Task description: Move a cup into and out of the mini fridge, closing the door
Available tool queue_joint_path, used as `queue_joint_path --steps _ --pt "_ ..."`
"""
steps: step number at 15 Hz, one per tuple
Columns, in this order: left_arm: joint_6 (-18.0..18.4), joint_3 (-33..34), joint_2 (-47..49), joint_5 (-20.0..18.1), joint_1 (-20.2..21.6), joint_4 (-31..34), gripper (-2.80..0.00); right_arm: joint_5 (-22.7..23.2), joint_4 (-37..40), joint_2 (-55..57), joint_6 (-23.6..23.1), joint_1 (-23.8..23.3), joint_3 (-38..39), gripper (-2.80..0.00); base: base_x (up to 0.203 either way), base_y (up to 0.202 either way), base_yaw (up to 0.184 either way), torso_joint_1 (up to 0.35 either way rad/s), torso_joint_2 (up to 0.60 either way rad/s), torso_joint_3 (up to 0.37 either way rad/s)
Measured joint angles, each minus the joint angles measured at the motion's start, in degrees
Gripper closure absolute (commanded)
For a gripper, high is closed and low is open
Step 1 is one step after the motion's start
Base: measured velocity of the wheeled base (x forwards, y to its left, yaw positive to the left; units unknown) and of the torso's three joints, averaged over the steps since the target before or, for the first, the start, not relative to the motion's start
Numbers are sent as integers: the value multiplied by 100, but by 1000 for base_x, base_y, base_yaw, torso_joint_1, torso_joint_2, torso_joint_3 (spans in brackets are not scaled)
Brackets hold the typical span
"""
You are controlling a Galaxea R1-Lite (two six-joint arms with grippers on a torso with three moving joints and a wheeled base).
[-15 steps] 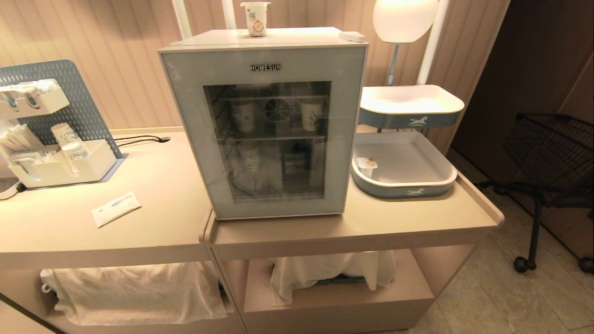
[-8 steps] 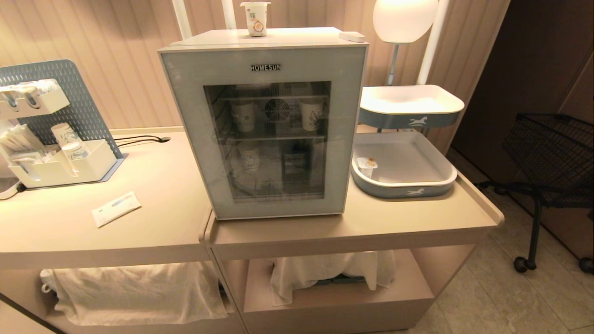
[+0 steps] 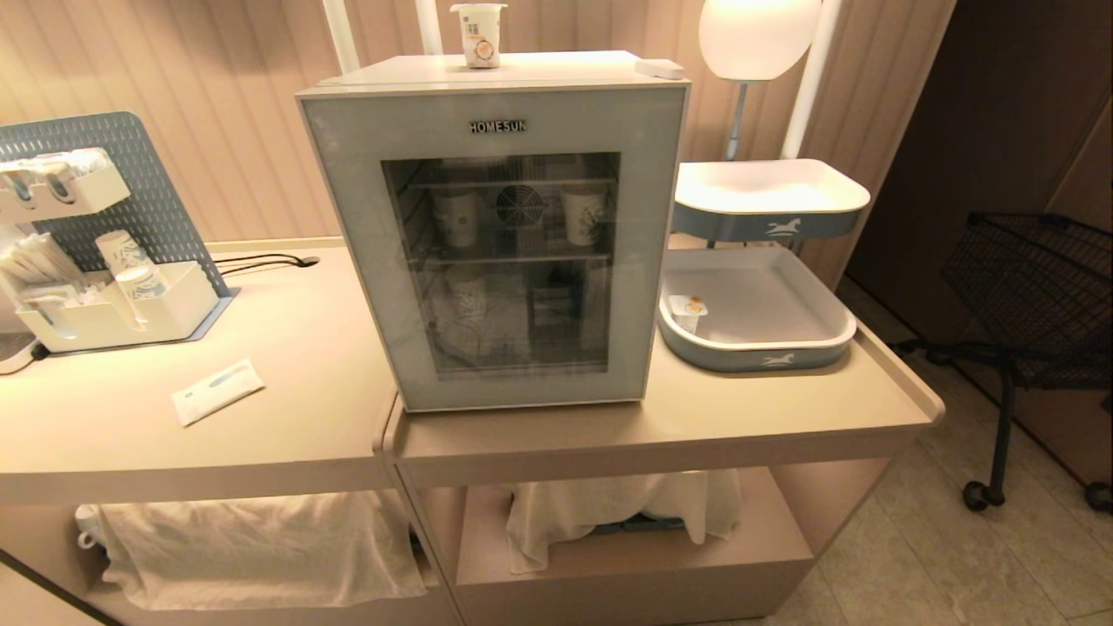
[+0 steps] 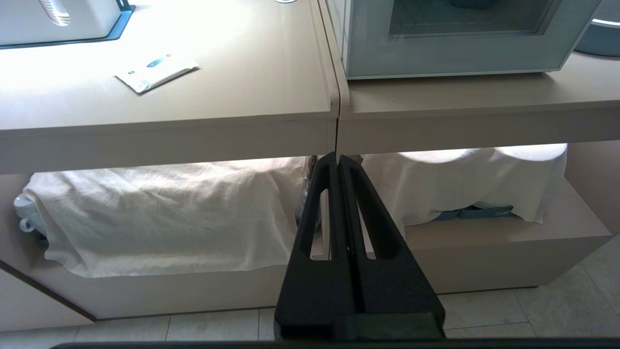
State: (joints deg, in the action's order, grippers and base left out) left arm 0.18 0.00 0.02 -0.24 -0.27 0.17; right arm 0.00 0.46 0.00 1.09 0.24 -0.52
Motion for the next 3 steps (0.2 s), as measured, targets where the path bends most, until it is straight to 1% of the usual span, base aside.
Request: queue_joint_path --steps 3 --pt "2 0 0 -2 0 2 0 0 -102 2 13 0 28 0 0 0 0 0 0 0"
